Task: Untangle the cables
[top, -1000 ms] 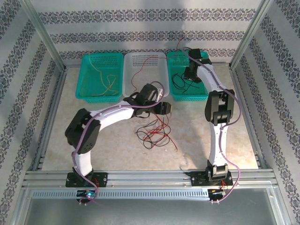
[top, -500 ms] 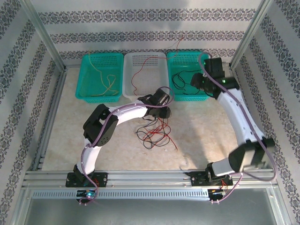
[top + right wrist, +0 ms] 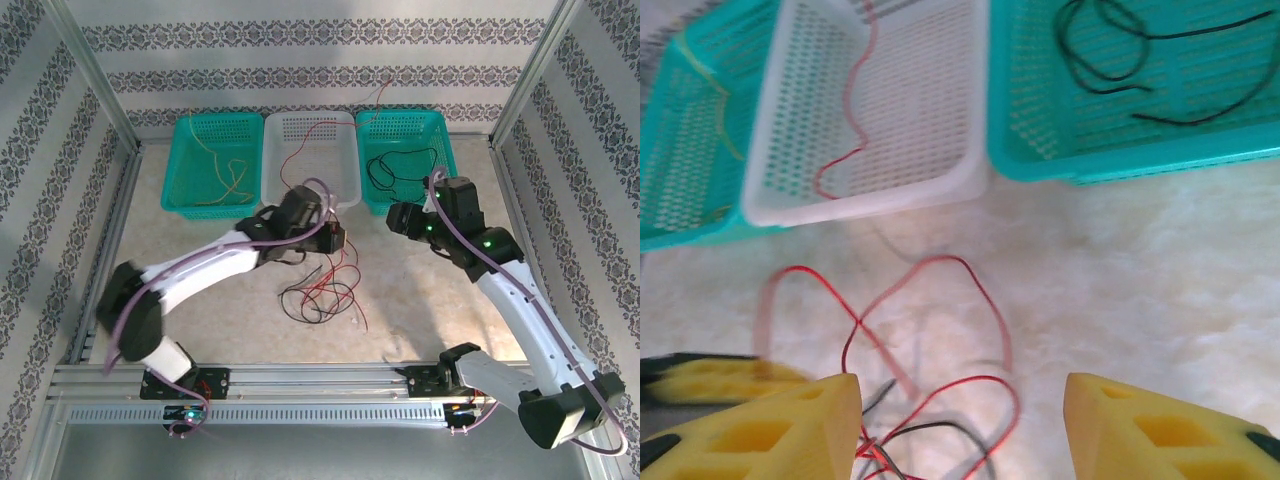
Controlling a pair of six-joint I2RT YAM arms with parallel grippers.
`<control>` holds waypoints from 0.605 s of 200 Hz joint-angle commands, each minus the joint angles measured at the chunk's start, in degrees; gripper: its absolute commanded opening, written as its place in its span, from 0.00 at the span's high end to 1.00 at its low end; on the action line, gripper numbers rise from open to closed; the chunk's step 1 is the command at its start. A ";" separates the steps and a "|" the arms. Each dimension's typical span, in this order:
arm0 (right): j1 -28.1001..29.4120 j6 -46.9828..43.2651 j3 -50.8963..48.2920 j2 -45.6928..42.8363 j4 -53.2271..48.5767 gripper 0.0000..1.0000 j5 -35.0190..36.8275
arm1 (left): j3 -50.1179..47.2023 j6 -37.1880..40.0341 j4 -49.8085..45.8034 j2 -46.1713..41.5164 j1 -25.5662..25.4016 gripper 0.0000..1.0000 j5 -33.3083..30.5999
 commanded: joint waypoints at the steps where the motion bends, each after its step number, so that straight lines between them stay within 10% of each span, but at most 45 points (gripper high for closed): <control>1: 2.47 2.56 -1.31 -0.26 5.59 0.44 -5.59 | -0.99 1.39 2.00 -9.38 -0.44 1.00 7.13; 121: 14.59 8.70 -2.61 3.59 22.09 0.35 -7.34 | 6.08 -4.13 13.04 -19.47 2.71 1.00 6.84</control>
